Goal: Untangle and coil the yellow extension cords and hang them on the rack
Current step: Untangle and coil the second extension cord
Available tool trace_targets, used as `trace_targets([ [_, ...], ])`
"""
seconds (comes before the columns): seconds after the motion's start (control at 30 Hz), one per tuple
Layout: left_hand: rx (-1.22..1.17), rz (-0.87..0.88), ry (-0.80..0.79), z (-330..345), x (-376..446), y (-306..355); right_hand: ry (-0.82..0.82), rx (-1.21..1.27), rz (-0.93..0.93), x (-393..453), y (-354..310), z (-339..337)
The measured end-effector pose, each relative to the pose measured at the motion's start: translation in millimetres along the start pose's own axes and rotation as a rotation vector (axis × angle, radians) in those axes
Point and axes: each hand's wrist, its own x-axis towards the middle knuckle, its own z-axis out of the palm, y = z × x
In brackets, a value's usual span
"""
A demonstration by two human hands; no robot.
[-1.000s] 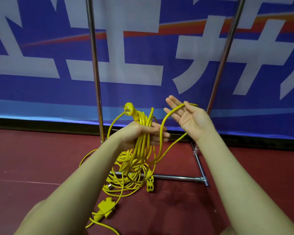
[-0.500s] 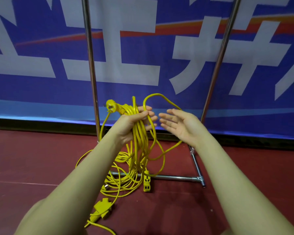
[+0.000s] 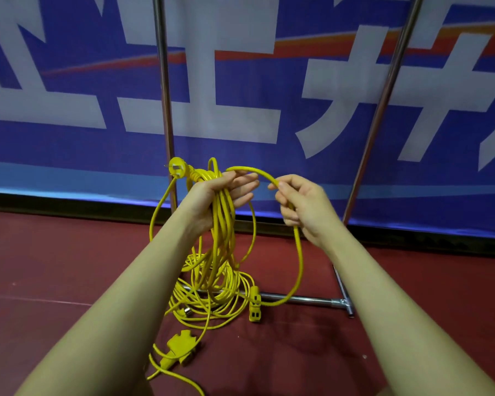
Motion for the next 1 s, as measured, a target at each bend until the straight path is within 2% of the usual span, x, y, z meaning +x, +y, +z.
trace_targets([
  [0.2,-0.127,0.039,0.023,6,-1,0,-0.255,-0.052,0.14,-5,2,2],
  [0.3,-0.166,0.059,0.048,11,-1,-2,-0.309,-0.042,0.18,-7,-1,-2],
  [0.37,-0.198,0.061,0.066,13,-1,-4,-0.257,-0.083,0.164,-8,-4,-4],
  [0.47,-0.167,0.018,0.079,13,0,-4,-0.038,-0.129,0.095,-8,-5,-5],
  [0.57,-0.07,-0.052,0.103,12,-2,-3,0.176,-0.013,-0.006,-4,-7,-11],
  [0.7,0.044,-0.055,0.127,4,-1,-2,0.299,0.063,0.004,-3,-8,-22],
  [0.87,0.086,-0.133,0.092,-1,-3,-1,0.282,0.108,0.024,-2,-6,-18],
  [1.0,0.098,-0.198,0.013,0,-1,-11,0.1,0.124,0.053,-2,-5,-10],
])
